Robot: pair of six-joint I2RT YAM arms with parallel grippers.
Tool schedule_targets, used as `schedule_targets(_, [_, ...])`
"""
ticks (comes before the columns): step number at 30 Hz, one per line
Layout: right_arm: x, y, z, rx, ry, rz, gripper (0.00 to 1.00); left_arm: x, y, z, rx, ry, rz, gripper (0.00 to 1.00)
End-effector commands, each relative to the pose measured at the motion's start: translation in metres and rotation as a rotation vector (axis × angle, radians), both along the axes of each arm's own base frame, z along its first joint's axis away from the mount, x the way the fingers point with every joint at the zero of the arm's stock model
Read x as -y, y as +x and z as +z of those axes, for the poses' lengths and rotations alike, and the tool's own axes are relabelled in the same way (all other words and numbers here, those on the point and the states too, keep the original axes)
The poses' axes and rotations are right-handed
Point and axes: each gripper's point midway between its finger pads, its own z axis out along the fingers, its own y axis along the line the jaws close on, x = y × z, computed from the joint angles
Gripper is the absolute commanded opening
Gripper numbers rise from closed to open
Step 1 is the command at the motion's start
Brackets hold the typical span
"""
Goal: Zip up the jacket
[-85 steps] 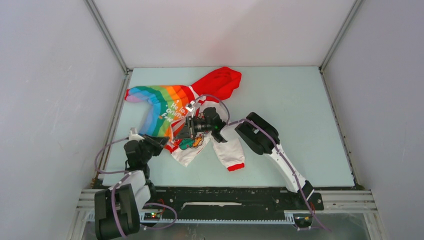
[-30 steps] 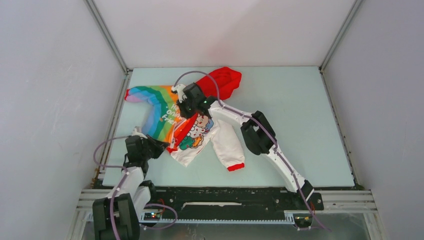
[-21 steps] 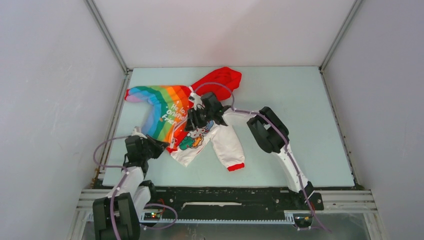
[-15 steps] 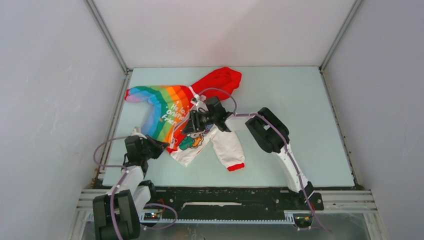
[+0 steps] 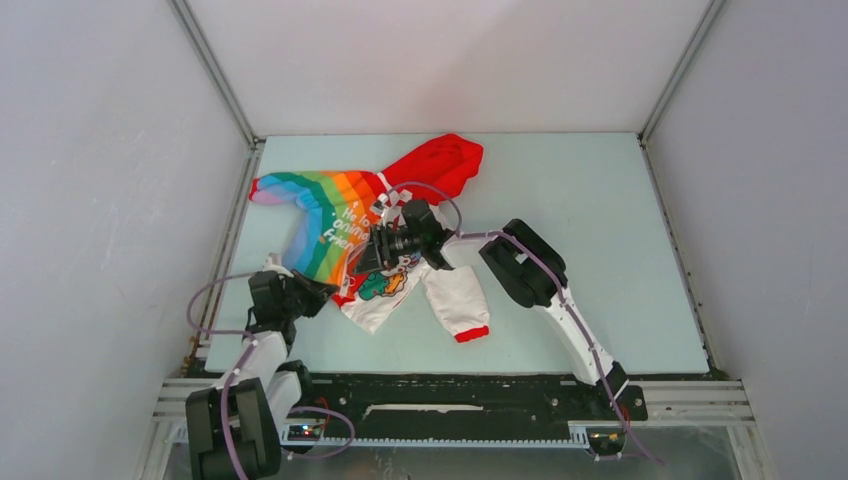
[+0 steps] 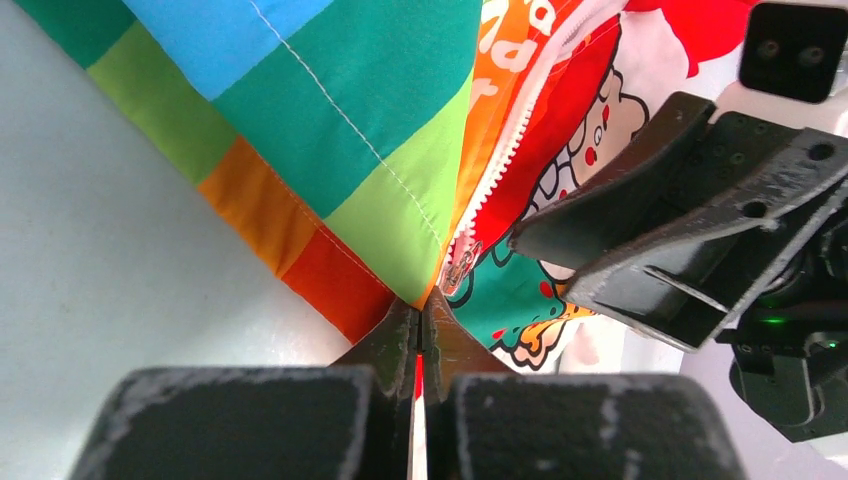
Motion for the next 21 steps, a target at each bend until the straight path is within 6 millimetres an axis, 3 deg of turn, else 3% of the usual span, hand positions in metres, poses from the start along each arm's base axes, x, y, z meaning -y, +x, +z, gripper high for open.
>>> schedule_targets(1, [-0.01, 0.004, 0.0, 0.004, 0.02, 0.01, 0.42, -0.006, 0.014, 0.022, 0.078, 0.023, -0.005, 0.0])
schedule_targets(8, [-0.016, 0.002, -0.014, -0.047, 0.028, 0.022, 0.43, -0.007, 0.014, 0.024, 0.09, 0.022, 0.002, 0.0])
schedule_targets(21, [-0.024, -0.01, -0.007, -0.104, 0.114, 0.06, 0.34, -0.007, 0.014, 0.025, 0.096, 0.017, 0.002, 0.0])
